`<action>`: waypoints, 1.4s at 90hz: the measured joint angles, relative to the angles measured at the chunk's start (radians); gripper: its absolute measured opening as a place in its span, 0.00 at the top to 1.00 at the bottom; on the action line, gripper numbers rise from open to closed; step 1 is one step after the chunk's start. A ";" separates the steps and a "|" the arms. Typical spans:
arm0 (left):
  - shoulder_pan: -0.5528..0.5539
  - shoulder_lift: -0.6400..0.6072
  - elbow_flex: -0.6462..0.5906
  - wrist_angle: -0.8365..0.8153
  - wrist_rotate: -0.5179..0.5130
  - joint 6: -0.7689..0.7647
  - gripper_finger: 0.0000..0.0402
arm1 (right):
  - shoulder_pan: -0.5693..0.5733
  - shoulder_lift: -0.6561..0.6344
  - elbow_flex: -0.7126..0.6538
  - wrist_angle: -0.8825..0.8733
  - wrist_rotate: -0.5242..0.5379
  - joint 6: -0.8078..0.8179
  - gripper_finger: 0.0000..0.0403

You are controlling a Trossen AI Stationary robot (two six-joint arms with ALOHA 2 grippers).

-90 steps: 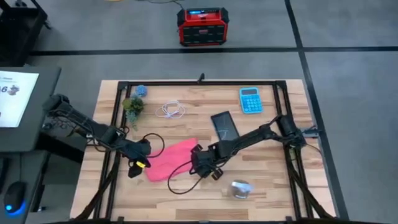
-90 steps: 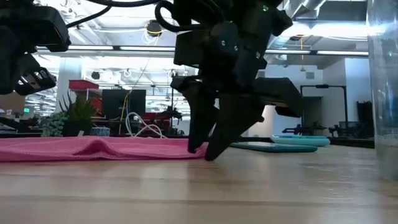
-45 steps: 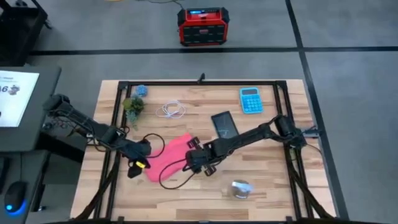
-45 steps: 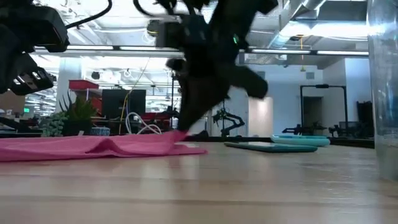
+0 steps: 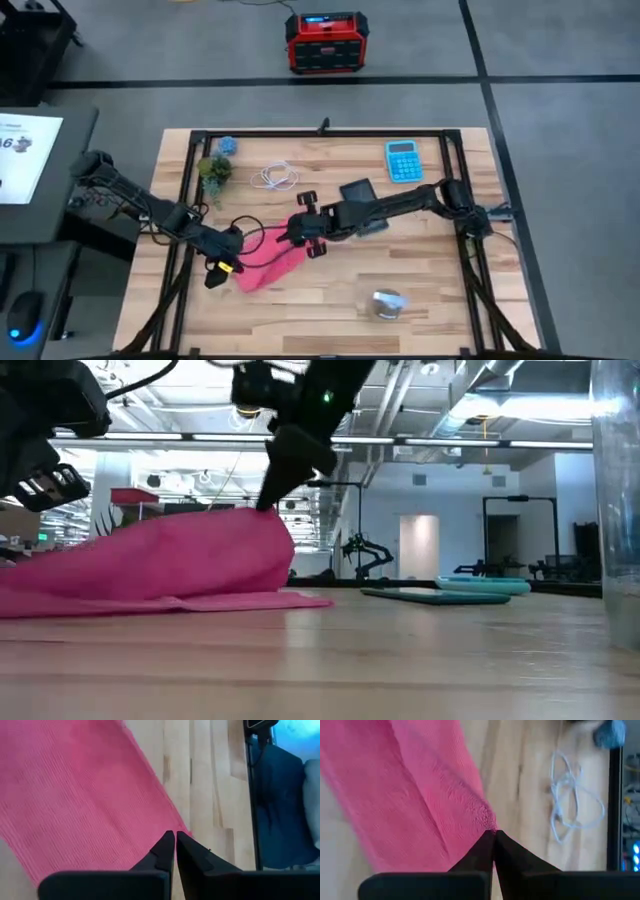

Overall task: Apply microfiber cloth
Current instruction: Fold the pink microfiber cloth

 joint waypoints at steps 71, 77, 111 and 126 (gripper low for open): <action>-0.037 0.413 0.001 0.207 -0.064 0.036 1.00 | 0.103 -0.002 -0.034 -0.071 0.302 -0.386 1.00; -0.040 0.468 0.004 0.232 -0.040 0.028 1.00 | 0.104 -0.002 -0.053 -0.135 0.215 -0.368 1.00; -0.055 0.533 0.003 0.287 0.100 0.038 1.00 | 0.101 0.000 -0.122 -0.203 0.080 -0.342 1.00; -0.059 0.427 -0.004 0.230 0.126 0.042 1.00 | 0.097 0.006 -0.123 -0.197 -0.116 -0.332 1.00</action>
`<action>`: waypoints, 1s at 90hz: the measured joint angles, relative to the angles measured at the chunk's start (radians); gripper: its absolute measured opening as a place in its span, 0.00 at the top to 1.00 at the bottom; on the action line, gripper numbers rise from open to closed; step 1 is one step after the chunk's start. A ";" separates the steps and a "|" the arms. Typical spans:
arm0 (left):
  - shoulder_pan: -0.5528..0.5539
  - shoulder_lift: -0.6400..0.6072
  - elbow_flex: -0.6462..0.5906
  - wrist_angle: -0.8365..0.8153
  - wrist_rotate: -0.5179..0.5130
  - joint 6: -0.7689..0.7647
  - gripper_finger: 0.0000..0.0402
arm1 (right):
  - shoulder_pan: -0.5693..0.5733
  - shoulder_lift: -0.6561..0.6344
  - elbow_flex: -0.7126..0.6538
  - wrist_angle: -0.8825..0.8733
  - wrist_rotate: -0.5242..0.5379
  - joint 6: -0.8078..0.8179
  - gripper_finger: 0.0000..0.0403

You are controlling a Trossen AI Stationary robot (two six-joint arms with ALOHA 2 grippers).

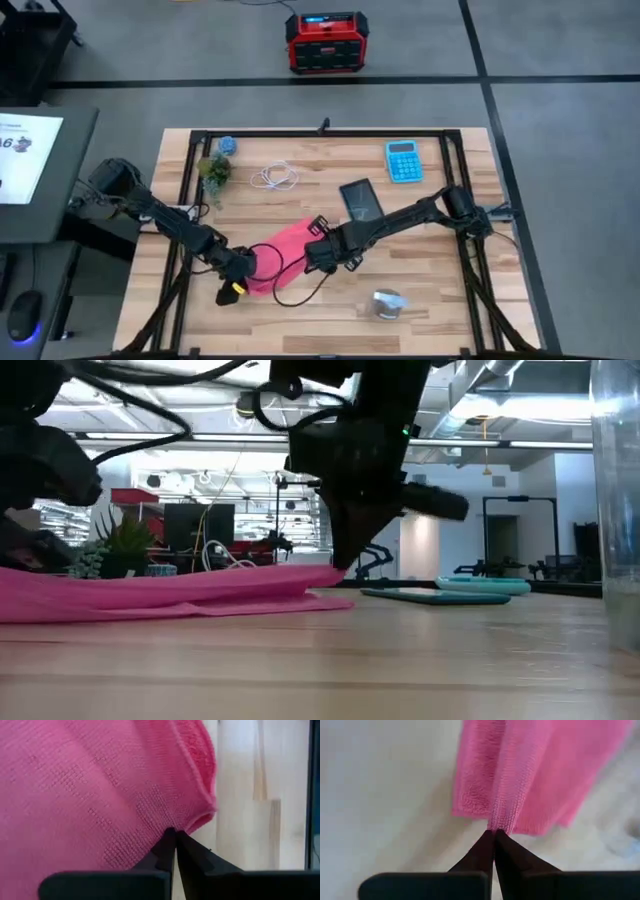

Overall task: Apply microfiber cloth
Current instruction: Fold the pink microfiber cloth

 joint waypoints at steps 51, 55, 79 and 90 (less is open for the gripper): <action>0.001 -0.201 0.003 -0.079 -0.156 0.036 1.00 | -0.003 0.009 -0.002 -0.038 -0.102 0.104 0.81; 0.001 -0.193 0.003 -0.081 -0.157 0.036 1.00 | -0.003 0.009 -0.002 -0.042 -0.104 0.129 0.79; 0.001 -0.134 0.004 -0.077 -0.158 0.039 1.00 | -0.008 0.009 -0.001 -0.018 -0.152 0.168 0.76; 0.003 -0.117 0.004 -0.045 -0.161 0.028 1.00 | -0.021 -0.002 0.030 0.003 -0.156 0.229 0.78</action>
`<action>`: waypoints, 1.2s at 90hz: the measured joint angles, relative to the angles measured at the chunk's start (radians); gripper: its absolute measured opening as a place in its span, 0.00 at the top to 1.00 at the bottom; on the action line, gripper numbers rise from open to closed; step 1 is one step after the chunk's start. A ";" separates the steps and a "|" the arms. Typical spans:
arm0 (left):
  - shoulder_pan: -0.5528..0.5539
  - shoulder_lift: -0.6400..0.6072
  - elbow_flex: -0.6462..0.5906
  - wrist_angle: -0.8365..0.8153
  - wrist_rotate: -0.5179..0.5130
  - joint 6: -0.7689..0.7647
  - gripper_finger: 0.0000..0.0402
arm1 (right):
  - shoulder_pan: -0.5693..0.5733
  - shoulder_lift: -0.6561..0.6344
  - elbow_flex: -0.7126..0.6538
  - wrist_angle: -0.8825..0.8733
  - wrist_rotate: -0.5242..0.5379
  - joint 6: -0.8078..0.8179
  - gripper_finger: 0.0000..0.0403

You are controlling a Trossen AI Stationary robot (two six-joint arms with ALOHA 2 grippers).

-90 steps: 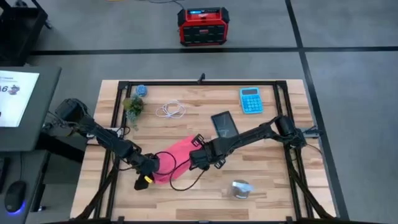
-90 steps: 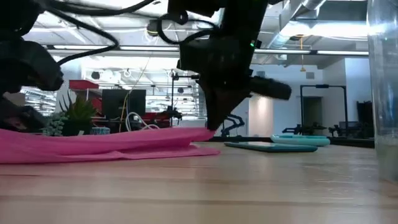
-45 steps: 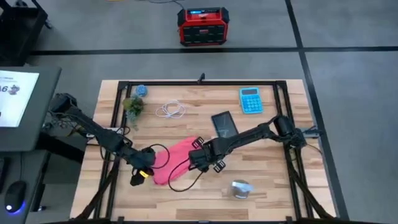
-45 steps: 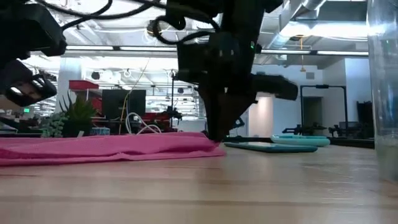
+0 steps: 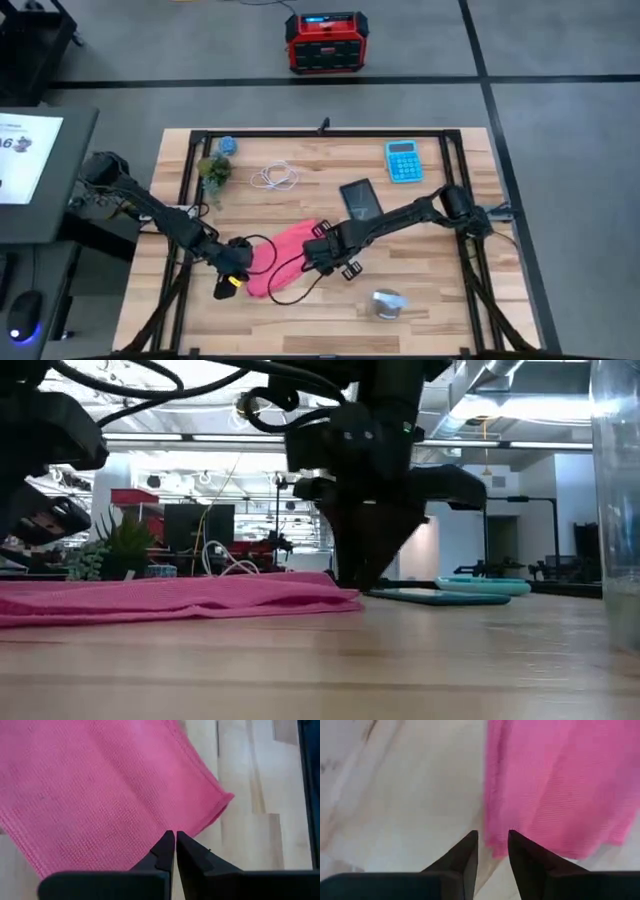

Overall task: Apply microfiber cloth
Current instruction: Fold the pink microfiber cloth

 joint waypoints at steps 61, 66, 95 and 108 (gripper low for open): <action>0.023 0.182 0.005 0.062 0.138 0.011 1.00 | -0.051 0.001 -0.013 0.056 -0.235 0.114 0.97; 0.023 0.150 0.002 0.033 0.139 0.009 1.00 | -0.072 -0.014 -0.011 0.086 -0.235 0.134 0.97; 0.022 0.044 -0.001 0.029 0.021 0.034 1.00 | -0.206 0.006 -0.063 0.312 -0.314 0.296 0.97; 0.022 0.108 0.000 0.092 -0.005 0.051 1.00 | -0.211 0.006 -0.145 0.383 -0.334 0.285 0.97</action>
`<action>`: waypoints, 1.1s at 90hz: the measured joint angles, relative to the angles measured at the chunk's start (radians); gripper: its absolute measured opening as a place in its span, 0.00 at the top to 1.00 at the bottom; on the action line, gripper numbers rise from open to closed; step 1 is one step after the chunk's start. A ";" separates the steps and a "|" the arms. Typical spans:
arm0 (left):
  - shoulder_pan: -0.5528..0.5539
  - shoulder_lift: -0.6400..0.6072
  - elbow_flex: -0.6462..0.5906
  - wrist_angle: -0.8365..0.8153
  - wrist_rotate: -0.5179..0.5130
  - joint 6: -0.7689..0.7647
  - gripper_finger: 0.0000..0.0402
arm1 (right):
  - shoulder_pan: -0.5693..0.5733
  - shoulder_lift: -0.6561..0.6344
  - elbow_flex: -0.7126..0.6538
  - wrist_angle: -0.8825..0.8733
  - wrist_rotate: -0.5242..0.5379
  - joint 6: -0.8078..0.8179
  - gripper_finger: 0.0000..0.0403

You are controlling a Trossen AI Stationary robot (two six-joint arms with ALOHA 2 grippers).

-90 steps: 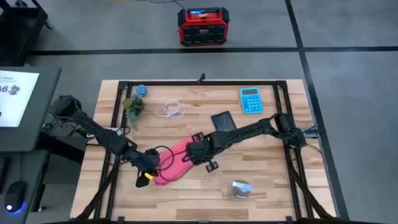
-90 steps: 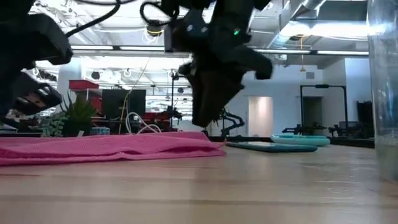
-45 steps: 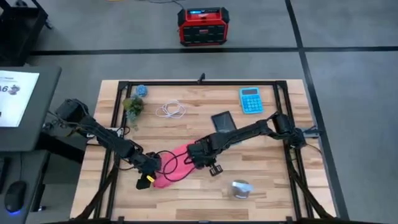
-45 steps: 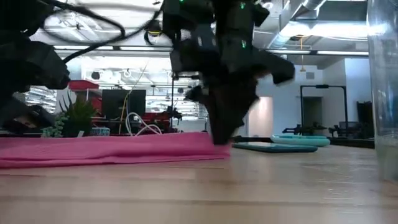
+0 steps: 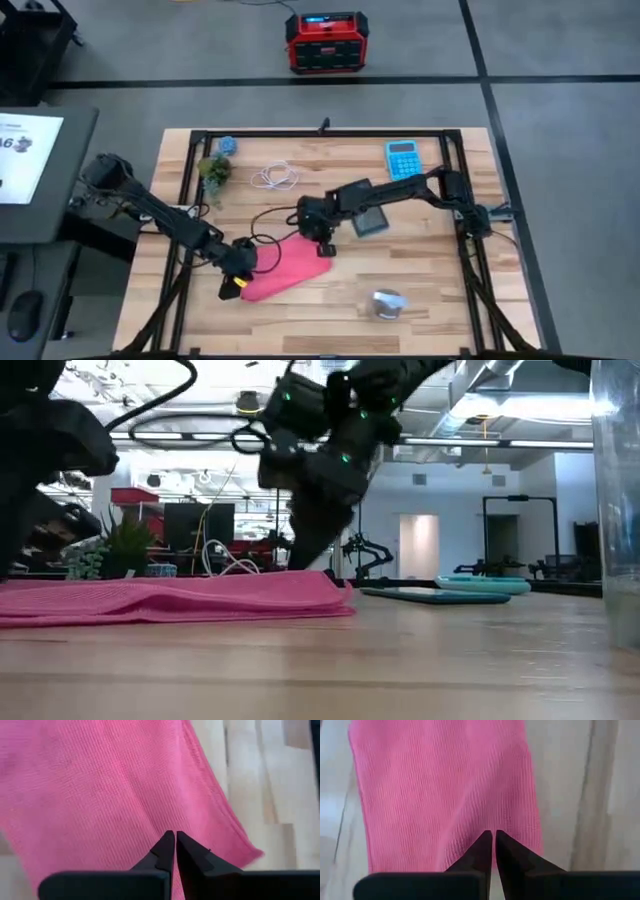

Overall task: Apply microfiber cloth
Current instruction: Fold the pink microfiber cloth

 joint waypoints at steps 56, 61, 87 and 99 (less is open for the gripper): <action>-0.020 0.125 0.001 0.117 0.126 -0.012 1.00 | -0.023 -0.072 -0.033 -0.030 0.227 0.114 0.97; -0.017 0.097 -0.001 0.101 0.108 -0.007 1.00 | -0.008 -0.072 -0.033 0.005 0.154 0.114 0.97; -0.011 -0.078 -0.001 0.021 0.069 -0.062 1.00 | 0.054 0.029 -0.034 0.225 0.017 0.134 0.97; -0.015 -0.095 0.000 -0.119 -0.040 -0.099 1.00 | 0.046 0.047 -0.031 0.180 0.083 0.167 0.97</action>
